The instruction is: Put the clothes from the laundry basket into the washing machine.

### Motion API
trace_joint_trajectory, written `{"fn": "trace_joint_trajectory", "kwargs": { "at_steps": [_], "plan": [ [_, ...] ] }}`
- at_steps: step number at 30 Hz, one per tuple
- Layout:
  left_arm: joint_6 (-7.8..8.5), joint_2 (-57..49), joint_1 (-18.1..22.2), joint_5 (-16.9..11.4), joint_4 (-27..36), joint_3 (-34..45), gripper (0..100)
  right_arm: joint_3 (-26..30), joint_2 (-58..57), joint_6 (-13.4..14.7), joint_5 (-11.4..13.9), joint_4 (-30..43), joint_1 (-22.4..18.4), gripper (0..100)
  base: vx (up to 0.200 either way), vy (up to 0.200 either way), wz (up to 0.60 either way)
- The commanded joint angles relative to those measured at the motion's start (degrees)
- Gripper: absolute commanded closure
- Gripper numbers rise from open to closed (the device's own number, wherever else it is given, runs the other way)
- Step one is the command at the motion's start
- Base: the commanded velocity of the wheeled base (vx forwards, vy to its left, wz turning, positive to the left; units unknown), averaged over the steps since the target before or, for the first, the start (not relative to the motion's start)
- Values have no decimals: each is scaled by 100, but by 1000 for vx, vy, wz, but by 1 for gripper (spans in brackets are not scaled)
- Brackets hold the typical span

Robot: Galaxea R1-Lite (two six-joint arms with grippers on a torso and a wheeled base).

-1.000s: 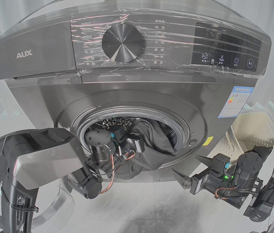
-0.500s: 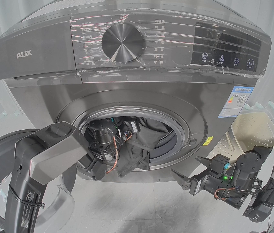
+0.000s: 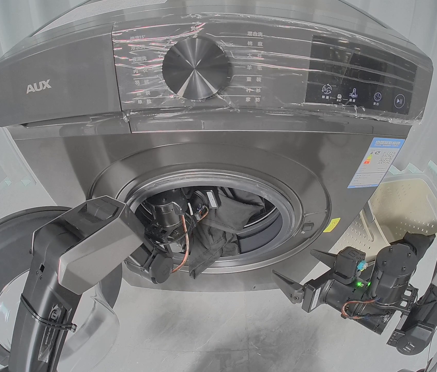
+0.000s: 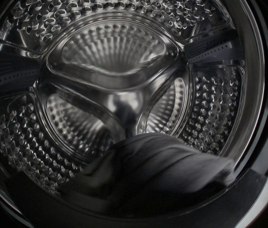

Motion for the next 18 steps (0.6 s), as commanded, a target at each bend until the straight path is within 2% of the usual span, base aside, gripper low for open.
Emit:
{"fn": "trace_joint_trajectory", "kwargs": {
  "at_steps": [1, 3, 7, 10, 15, 18],
  "plan": [
    [-4, -79, -56, -5, 27, 255, 0, -2, 13, -1, 1, -1, -1, 0, 0, 0, 0],
    [-4, -131, -65, -5, 62, 405, 0, -2, 30, -1, 1, -1, -1, 0, 0, 0, 0],
    [14, -448, -127, -155, 352, 1345, 0, -2, 30, -1, 1, -1, -1, 0, 0, 0, 0],
    [14, -509, -144, -295, 475, 1626, 0, -2, 30, -1, 1, -1, -1, 0, 0, 0, 0],
    [23, -509, -171, -348, 511, 1908, 0, -10, 30, -1, 1, -1, -1, 0, 0, 0, 0],
    [40, -518, -215, -542, 546, 2259, 0, -10, 30, -1, -8, -1, -1, 0, 0, 0, 0]
  ]
}}
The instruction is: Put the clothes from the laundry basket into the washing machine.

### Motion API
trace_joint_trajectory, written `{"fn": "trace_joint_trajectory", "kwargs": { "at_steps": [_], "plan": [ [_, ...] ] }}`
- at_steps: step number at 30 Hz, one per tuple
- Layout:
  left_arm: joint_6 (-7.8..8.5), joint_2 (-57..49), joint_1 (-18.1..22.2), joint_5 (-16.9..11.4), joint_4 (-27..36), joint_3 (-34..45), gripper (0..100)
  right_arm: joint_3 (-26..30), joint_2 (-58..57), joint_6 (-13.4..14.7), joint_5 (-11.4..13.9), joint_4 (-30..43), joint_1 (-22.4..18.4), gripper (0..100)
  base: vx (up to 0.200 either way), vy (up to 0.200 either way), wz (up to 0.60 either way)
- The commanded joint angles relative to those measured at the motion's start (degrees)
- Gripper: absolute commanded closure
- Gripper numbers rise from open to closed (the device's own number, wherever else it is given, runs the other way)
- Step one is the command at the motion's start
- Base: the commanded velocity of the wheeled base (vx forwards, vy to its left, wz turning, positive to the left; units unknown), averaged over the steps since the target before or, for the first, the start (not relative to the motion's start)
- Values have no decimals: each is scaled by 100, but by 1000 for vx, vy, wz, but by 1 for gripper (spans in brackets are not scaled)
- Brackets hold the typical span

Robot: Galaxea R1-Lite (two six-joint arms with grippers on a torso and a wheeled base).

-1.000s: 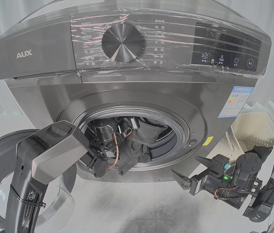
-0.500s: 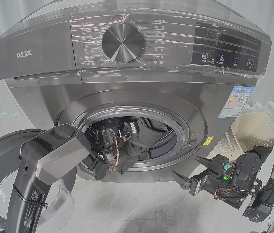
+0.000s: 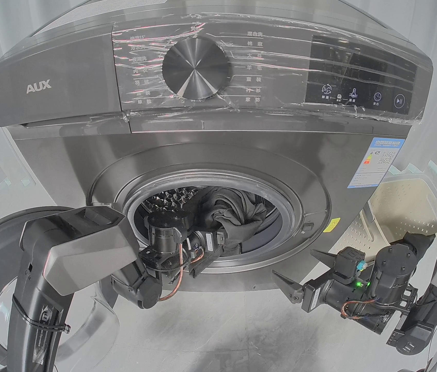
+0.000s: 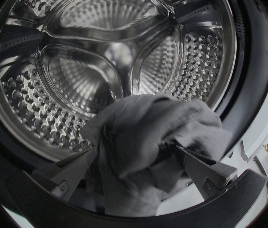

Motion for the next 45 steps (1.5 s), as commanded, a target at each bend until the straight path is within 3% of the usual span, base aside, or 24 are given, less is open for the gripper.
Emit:
{"fn": "trace_joint_trajectory", "kwargs": {
  "at_steps": [1, 12, 20, 21, 27, 29, 37, 44, 45],
  "plan": [
    [45, -108, -70, -181, 31, 480, 0, -3, 12, 1, -8, -9, -5, 0, 0, 0, 0],
    [71, -55, -360, -603, 23, 322, 0, -3, 12, 1, -8, -1, 4, 0, 0, 0, 0],
    [71, 376, -342, -541, 58, -416, 0, 6, 21, 1, 1, -1, 4, 0, 0, 0, 0],
    [71, 411, -334, -541, 40, -443, 100, 6, 21, 1, 1, -1, 4, 0, 0, 0, 0],
    [54, 490, -228, -392, -4, -733, 100, 6, 21, 1, 1, -1, 4, 0, 0, 0, 0],
    [62, 543, -61, -67, -4, -1067, 100, 6, 21, 1, 1, -1, 13, 0, 0, 0, 0],
    [54, 595, 273, 382, 14, -1858, 100, -3, 21, 1, 1, -1, 57, 0, 0, 0, 0],
    [36, 569, 229, 399, -127, -1647, 100, 6, 21, 1, 1, -1, 57, 0, 0, 0, 0],
    [18, 569, 211, 399, -162, -1629, 0, 6, 21, 1, 1, -1, 48, 0, 0, 0, 0]
  ]
}}
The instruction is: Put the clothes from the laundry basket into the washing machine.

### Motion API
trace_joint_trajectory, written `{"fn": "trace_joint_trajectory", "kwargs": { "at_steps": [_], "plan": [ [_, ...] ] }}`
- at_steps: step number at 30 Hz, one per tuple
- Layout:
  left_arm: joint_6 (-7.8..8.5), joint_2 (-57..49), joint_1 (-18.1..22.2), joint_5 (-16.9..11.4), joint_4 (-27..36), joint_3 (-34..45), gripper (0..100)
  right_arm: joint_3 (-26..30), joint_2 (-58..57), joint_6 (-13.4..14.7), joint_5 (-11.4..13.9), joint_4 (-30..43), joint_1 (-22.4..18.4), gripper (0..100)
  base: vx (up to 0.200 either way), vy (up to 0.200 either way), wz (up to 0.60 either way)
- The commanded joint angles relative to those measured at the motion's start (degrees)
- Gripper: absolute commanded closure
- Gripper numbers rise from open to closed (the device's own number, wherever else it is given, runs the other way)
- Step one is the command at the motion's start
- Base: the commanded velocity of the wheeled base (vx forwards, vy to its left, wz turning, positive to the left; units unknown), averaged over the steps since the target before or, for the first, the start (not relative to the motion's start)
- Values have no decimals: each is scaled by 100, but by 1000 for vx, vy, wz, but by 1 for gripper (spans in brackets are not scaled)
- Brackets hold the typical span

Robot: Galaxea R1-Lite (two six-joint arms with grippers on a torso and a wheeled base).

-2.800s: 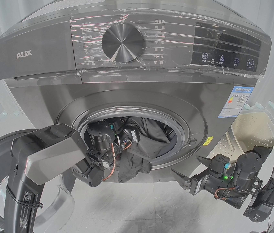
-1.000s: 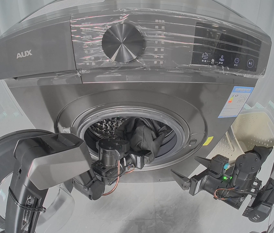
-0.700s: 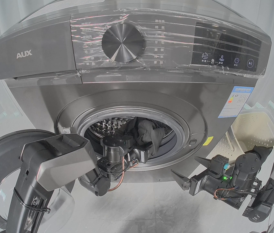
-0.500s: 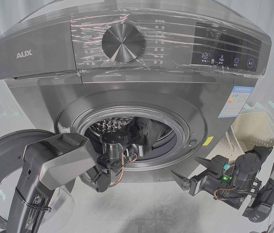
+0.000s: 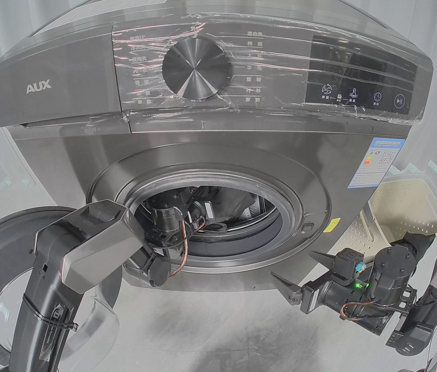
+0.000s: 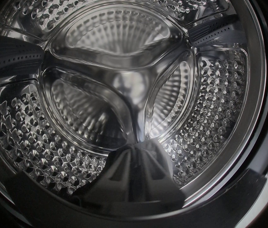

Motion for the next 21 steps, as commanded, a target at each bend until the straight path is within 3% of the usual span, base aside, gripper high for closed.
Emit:
{"fn": "trace_joint_trajectory", "kwargs": {
  "at_steps": [1, 9, 13, 16, 21],
  "plan": [
    [-25, -2, -59, 3, -92, 120, 0, 9, 6, 1, 1, -1, 6, 0, 0, 0, 0],
    [36, -204, -314, -102, -65, 938, 0, 18, 15, 1, 1, -1, -3, 0, 0, 0, 0],
    [142, -195, -357, -225, -101, 1263, 0, 9, 85, 1, 1, -1, 6, 0, 0, 0, 0],
    [247, -151, -331, -287, -101, 1359, 0, 9, 85, 1, 10, -1, 6, 0, 0, 0, 0],
    [282, 34, -278, -278, -74, 1263, 0, 9, 85, 1, 10, -1, 6, 0, 0, 0, 0]
  ]
}}
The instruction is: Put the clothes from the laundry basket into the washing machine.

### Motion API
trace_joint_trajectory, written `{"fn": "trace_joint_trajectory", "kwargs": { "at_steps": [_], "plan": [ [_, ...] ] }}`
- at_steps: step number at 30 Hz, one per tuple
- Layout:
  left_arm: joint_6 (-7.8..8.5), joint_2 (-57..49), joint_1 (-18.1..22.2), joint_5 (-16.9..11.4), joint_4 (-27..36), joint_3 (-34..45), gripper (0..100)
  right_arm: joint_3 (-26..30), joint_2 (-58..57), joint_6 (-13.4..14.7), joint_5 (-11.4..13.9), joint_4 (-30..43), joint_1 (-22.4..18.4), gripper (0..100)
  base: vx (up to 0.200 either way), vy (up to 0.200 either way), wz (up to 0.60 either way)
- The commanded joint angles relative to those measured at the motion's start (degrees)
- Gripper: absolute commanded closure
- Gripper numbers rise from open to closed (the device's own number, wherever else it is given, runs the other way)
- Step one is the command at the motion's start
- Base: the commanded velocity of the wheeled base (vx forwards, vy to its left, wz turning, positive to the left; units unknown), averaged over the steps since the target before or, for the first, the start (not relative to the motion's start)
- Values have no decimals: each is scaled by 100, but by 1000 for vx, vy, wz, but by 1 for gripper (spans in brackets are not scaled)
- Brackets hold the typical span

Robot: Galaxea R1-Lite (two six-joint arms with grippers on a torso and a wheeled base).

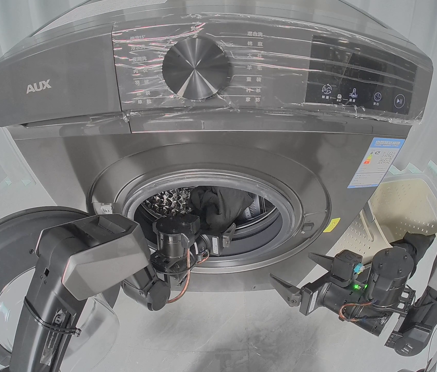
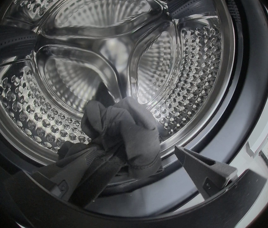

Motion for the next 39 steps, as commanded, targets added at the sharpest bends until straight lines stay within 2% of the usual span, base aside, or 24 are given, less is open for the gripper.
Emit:
{"fn": "trace_joint_trajectory", "kwargs": {
  "at_steps": [1, 2, 3, 10, 15, 18, 19, 25, 35, 39],
  "plan": [
    [5, 176, 46, 14, 19, -87, 0, 1, 22, 1, -1, -1, 2, 0, 0, 0, 0],
    [5, 220, 55, 23, 10, -122, 0, 1, 22, 1, -1, -1, 2, 0, 0, 0, 0],
    [5, 229, 55, 14, 10, -122, 100, 1, 22, 1, -1, -1, 2, 0, 0, 0, 0],
    [-3, 255, 37, 41, 71, -245, 100, -96, 13, 1, -1, -9, 2, 0, 0, 0, 0],
    [-126, 352, 134, 287, 194, -1344, 100, -96, 13, 10, -1, -9, 2, 0, 0, 0, 0],
    [-135, 422, 178, 304, 186, -1739, 100, -105, 13, 10, -1, -9, 2, 0, 0, 0, 0],
    [-135, 519, 231, 348, 168, -2029, 100, -122, 13, 10, -1, -9, 2, 0, 0, 0, 0],
    [-135, 756, 275, 586, 150, -2618, 100, -149, 13, 10, -1, -9, 2, 0, 0, 0, 0],
    [-109, 871, 301, 595, 133, -2609, 100, -149, 13, 10, -1, -9, -7, 0, 0, 0, 0],
    [-100, 756, 292, 586, 159, -2319, 100, -149, 13, 10, -1, -9, -7, 0, 0, 0, 0]
  ]
}}
